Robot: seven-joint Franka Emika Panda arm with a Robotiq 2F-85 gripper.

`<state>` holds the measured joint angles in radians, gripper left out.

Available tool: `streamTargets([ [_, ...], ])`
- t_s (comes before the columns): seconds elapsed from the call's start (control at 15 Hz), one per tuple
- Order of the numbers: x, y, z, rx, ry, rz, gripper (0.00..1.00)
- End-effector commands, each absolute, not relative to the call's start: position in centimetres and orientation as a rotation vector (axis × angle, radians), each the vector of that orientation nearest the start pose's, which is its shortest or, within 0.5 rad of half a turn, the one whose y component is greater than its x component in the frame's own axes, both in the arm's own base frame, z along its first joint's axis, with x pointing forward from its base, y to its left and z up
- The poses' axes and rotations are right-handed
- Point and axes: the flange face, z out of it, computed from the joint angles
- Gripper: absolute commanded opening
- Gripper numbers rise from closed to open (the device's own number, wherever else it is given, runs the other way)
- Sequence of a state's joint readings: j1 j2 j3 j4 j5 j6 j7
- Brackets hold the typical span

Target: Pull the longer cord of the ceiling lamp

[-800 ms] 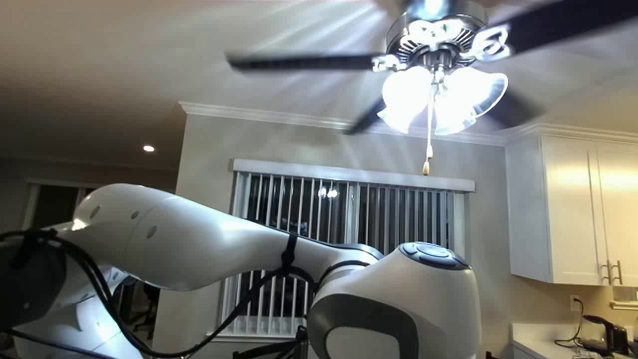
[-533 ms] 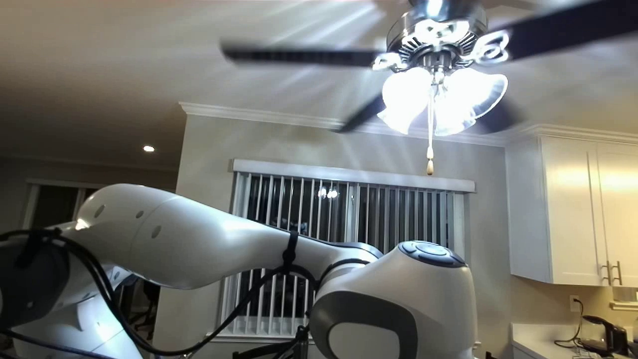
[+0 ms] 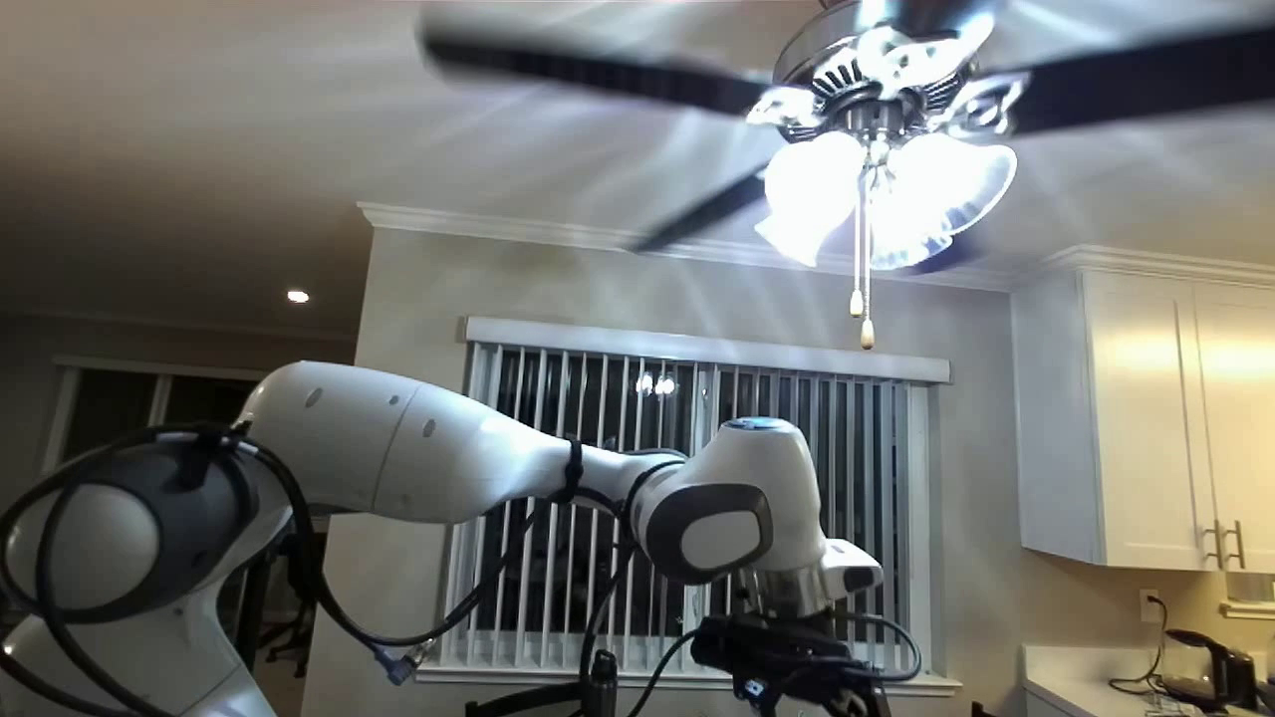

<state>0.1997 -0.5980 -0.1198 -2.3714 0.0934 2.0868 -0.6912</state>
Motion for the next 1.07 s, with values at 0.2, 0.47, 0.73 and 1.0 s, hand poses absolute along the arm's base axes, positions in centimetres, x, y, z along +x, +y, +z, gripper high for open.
streamTargets([
  [0.2,44.7,5.9,63.6,-2.65,-1.154,-1.06,1.0],
  [0.47,47.0,6.6,65.1,-2.444,-1.069,-1.294,1.0],
  [0.73,46.6,8.4,68.2,-2.192,-1.124,-1.422,1.0],
  [1.0,44.3,11.2,71.9,-1.956,-1.29,-1.503,1.0],
])
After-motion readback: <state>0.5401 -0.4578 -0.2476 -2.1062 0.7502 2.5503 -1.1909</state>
